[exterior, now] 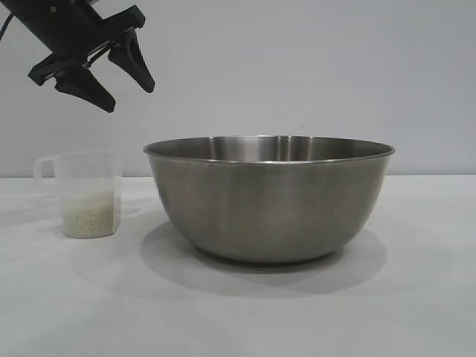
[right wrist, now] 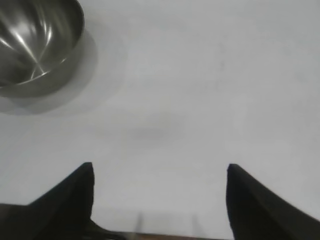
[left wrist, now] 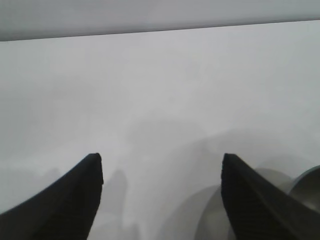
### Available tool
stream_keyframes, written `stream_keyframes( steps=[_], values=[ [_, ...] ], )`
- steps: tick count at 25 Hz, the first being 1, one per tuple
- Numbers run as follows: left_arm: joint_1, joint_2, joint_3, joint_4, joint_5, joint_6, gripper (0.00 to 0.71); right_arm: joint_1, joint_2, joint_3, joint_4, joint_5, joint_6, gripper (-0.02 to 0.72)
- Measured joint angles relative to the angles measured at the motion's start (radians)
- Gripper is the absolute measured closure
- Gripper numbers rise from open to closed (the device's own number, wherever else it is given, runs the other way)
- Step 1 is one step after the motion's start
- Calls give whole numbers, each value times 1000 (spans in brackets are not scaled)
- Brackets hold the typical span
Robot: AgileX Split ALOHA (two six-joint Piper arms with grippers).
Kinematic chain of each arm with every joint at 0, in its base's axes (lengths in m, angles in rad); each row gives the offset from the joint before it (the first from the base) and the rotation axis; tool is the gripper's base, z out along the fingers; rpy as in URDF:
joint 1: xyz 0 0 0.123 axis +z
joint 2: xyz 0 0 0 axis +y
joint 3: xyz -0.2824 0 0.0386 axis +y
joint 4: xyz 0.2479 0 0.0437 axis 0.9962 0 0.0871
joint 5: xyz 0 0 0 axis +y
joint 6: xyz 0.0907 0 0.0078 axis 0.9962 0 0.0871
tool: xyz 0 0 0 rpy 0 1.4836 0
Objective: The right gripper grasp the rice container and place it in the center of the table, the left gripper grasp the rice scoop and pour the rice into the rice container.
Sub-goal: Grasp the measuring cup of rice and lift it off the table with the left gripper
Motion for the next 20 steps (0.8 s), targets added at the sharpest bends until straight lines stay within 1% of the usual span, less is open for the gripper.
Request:
stream_keyframes(
  steps=[4, 9, 13, 18, 20],
  values=[
    [0, 0, 0, 0, 0, 0, 219, 0, -90, 55, -2, -45, 0, 233],
    [0, 0, 0, 4, 0, 0, 219, 0, -111, 86, -16, -115, 0, 233],
    [0, 0, 0, 5, 0, 0, 219, 0, -111, 95, -22, -131, 1, 233],
    [0, 0, 0, 5, 0, 0, 219, 0, -111, 95, -24, -132, 2, 233],
    [0, 0, 0, 24, 0, 0, 219, 0, -111, 95, -24, -132, 2, 233]
  ],
)
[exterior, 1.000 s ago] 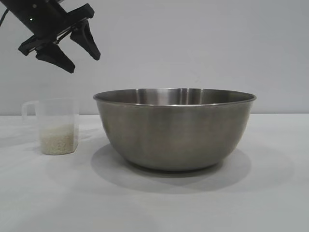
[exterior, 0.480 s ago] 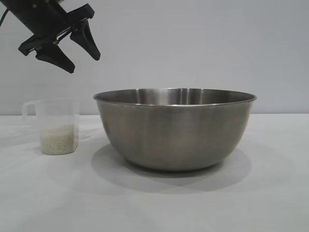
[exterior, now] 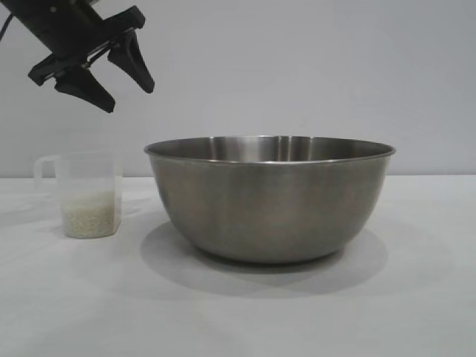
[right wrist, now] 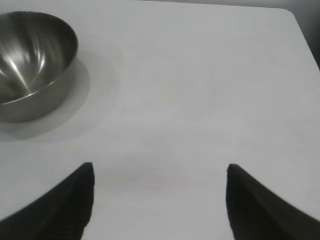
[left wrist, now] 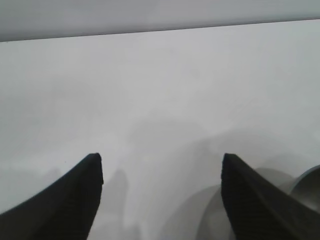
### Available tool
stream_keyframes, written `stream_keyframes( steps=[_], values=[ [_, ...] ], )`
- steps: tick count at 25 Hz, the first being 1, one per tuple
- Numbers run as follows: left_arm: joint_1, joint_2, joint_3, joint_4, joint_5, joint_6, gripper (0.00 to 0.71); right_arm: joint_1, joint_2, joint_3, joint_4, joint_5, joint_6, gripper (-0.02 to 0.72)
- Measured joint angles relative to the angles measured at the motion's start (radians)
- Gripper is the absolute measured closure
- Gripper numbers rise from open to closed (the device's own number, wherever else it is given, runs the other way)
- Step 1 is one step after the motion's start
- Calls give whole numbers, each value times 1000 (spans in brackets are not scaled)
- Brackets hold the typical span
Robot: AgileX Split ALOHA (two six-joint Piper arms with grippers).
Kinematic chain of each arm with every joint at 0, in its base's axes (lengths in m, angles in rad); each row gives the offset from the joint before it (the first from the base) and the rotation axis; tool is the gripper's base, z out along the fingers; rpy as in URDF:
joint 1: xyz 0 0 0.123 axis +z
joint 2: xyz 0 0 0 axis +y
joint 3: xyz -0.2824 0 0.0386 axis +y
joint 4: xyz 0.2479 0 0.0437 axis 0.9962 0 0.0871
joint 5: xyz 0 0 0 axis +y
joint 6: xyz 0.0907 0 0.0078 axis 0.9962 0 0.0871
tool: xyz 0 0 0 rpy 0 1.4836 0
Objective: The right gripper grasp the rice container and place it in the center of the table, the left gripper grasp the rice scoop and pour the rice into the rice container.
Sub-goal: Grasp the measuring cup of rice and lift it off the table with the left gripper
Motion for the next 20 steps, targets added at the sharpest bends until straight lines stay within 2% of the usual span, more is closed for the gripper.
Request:
stream_keyframes(
  steps=[6, 11, 15, 20],
  values=[
    [0, -38, 0, 131, 20, -4, 219, 0, 0, 0, 0, -2, 0, 233],
    [0, -148, 0, 242, 123, -70, 219, 0, 0, 0, 0, -2, 0, 233],
    [0, -198, 0, 407, 237, -302, 219, 0, 0, 0, 0, -2, 0, 233],
    [0, -242, 0, 742, 430, -642, 219, 0, 0, 0, 0, -2, 0, 233]
  ],
)
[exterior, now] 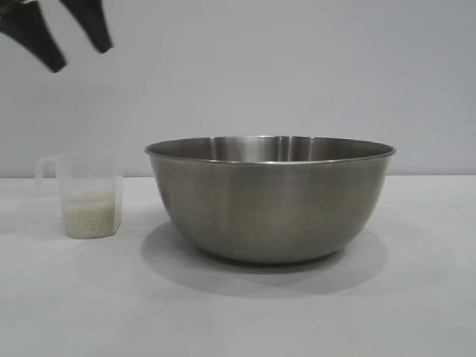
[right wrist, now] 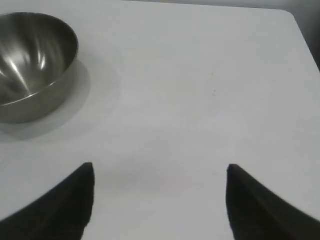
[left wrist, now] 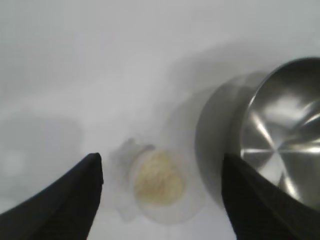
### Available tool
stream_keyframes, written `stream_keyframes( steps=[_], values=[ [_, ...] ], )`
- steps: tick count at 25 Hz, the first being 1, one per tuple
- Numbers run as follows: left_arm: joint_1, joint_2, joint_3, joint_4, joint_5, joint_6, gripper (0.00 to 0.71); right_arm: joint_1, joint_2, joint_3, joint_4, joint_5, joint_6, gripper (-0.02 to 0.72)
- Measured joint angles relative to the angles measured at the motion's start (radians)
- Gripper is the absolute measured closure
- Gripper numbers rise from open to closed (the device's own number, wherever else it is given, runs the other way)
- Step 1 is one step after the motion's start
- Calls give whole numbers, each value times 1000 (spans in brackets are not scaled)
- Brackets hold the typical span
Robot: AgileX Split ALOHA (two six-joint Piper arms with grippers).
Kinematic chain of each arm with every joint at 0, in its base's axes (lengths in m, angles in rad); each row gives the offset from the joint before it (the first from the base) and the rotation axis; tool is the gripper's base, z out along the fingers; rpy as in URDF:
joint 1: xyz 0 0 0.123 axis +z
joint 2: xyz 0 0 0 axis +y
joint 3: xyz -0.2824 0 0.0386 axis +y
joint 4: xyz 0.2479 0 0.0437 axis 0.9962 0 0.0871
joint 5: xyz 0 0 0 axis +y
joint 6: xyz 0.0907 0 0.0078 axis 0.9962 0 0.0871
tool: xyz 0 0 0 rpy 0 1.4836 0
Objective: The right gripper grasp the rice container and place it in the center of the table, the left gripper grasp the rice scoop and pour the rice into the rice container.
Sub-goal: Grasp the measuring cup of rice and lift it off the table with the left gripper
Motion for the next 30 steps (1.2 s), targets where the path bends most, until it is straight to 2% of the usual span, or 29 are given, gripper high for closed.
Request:
stream_keyframes(
  steps=[5, 10, 16, 23, 26, 30],
  values=[
    [0, -69, 5, 254, 130, -171, 219, 0, 0, 0, 0, 0, 0, 233],
    [0, -181, 101, 282, 110, -204, 219, 0, 0, 0, 0, 0, 0, 233],
    [0, -351, 338, 204, -60, -212, 219, 0, 0, 0, 0, 0, 0, 233],
    [0, -521, 656, 156, -385, -213, 219, 0, 0, 0, 0, 0, 0, 233],
    [0, -569, 749, 110, -489, -213, 219, 0, 0, 0, 0, 0, 0, 233],
    [0, -603, 840, 72, -575, -213, 219, 0, 0, 0, 0, 0, 0, 233]
  ],
)
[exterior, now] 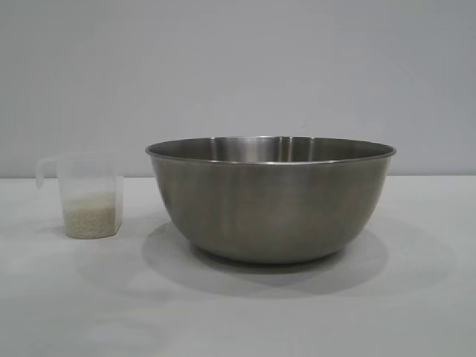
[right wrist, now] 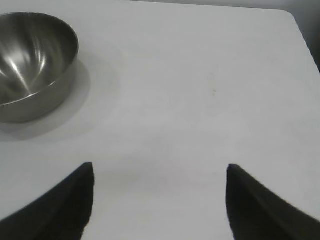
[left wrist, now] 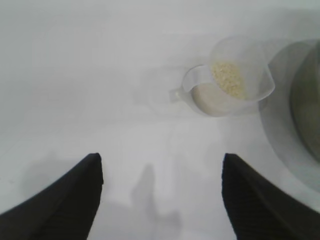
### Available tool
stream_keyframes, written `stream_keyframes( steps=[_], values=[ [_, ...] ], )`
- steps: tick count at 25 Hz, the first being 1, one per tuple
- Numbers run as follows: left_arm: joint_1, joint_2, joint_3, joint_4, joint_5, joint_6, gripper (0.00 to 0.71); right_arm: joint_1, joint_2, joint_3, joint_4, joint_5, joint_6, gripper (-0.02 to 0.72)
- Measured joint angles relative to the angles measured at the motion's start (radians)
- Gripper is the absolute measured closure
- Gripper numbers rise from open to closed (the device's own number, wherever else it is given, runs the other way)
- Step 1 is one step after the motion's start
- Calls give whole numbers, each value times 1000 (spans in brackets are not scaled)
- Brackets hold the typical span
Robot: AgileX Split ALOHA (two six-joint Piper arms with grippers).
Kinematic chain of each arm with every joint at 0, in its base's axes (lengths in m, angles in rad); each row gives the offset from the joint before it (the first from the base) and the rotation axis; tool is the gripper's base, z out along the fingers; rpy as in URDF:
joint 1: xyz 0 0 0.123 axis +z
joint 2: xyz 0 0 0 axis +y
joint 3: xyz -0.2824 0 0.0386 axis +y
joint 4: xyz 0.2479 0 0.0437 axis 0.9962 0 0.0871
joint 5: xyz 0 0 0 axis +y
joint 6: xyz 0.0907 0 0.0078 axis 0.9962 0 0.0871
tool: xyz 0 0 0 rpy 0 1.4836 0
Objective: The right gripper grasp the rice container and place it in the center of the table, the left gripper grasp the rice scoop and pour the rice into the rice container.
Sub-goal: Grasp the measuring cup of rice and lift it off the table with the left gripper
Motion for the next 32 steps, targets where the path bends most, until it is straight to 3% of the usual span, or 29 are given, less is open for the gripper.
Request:
stream_keyframes(
  steps=[8, 16, 22, 28, 32],
  values=[
    [0, -4, 175, -35, -138, 0, 219, 0, 0, 0, 0, 0, 0, 233],
    [0, -4, 368, -29, -445, 0, 219, 0, 0, 0, 0, 0, 0, 233],
    [0, -5, 414, 131, -661, -59, 219, 0, 0, 0, 0, 0, 0, 233],
    [0, 22, 414, 435, -866, -183, 219, 0, 0, 0, 0, 0, 0, 233],
    [0, 105, 414, 475, -974, -192, 219, 0, 0, 0, 0, 0, 0, 233]
  ],
)
